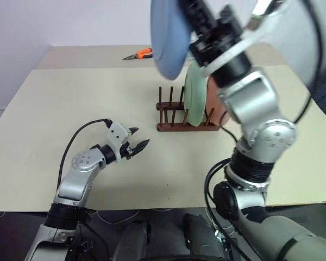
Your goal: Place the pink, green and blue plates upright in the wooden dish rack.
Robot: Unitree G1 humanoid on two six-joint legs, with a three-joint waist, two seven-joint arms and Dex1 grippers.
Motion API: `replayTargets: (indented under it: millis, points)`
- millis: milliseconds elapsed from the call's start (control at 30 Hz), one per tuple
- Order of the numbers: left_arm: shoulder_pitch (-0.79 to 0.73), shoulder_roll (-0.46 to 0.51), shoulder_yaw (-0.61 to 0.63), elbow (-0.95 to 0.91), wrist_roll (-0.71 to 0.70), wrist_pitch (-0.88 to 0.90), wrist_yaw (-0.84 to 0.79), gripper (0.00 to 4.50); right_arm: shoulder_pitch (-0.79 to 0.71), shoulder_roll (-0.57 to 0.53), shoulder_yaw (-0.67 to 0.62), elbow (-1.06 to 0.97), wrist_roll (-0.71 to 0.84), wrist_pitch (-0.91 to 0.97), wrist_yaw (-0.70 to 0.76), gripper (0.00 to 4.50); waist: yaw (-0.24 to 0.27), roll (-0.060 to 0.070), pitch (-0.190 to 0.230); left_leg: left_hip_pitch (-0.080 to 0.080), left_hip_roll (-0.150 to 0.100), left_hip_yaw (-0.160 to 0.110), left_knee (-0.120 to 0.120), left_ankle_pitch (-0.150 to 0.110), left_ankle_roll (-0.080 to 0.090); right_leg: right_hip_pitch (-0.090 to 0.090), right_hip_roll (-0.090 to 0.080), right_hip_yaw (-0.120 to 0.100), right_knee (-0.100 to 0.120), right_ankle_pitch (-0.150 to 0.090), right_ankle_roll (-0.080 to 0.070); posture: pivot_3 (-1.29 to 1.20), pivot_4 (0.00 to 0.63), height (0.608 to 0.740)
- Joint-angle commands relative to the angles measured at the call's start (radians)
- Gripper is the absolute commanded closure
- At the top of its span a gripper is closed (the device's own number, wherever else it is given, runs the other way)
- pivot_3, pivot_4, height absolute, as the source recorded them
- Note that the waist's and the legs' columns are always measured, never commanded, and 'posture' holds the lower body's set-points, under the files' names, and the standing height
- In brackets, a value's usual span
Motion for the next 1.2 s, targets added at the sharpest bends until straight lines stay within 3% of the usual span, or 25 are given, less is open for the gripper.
replayTargets:
  millis: [33, 667, 767, 967, 1000, 1200]
  points:
    - [0.01, 0.007, 0.046, -0.04, -0.026, -0.019, 0.0, 1.42, 0.015, 0.018, 0.018, 0.046, -0.029, -0.029, -0.022, 4.46, 0.001, 0.0, 0.0, 0.0, 0.0, 0.0, 0.0, 0.0, 0.0, 0.0, 0.0, 0.0, 0.0, 0.0, 0.0, 0.0, 0.15, 0.74]
    - [0.048, -0.007, 0.065, -0.1, -0.064, 0.024, 0.013, 1.42, 0.082, 0.04, 0.035, 0.156, -0.12, -0.067, -0.029, 4.46, -0.004, 0.0, 0.0, 0.0, 0.001, 0.001, 0.0, 0.0, 0.0, -0.001, 0.002, 0.0, 0.0, 0.0, 0.0, 0.0, 0.15, 0.74]
    - [0.044, -0.009, 0.065, -0.1, -0.067, 0.027, 0.015, 1.42, 0.073, 0.036, 0.04, 0.193, -0.165, -0.082, -0.006, 3.42, -0.004, 0.0, 0.0, 0.0, 0.001, 0.001, 0.0, 0.0, 0.0, -0.001, 0.002, 0.0, 0.0, 0.0, 0.0, 0.0, 0.15, 0.74]
    - [0.062, -0.005, 0.069, -0.119, -0.068, 0.035, 0.021, 1.42, 0.049, -0.004, 0.067, 0.21, -0.267, -0.099, 0.063, 0.31, -0.005, 0.0, 0.0, 0.0, 0.001, 0.002, 0.0, 0.0, 0.0, -0.001, 0.002, 0.0, 0.0, 0.0, 0.0, 0.0, 0.15, 0.74]
    - [0.065, -0.005, 0.068, -0.122, -0.068, 0.036, 0.022, 1.42, 0.044, -0.032, 0.089, 0.192, -0.309, -0.102, 0.092, 0.06, -0.005, 0.0, 0.0, 0.0, 0.001, 0.002, 0.0, 0.0, 0.0, -0.001, 0.002, 0.0, 0.0, 0.0, 0.0, 0.0, 0.15, 0.74]
    - [0.071, -0.003, 0.069, -0.129, -0.063, 0.041, 0.03, 1.42, 0.011, -0.254, 0.139, 0.029, -0.477, -0.153, 0.297, 0.06, -0.001, 0.0, 0.0, -0.001, 0.001, 0.002, 0.0, 0.0, 0.0, -0.001, 0.002, 0.0, 0.0, 0.0, 0.0, 0.0, 0.15, 0.74]
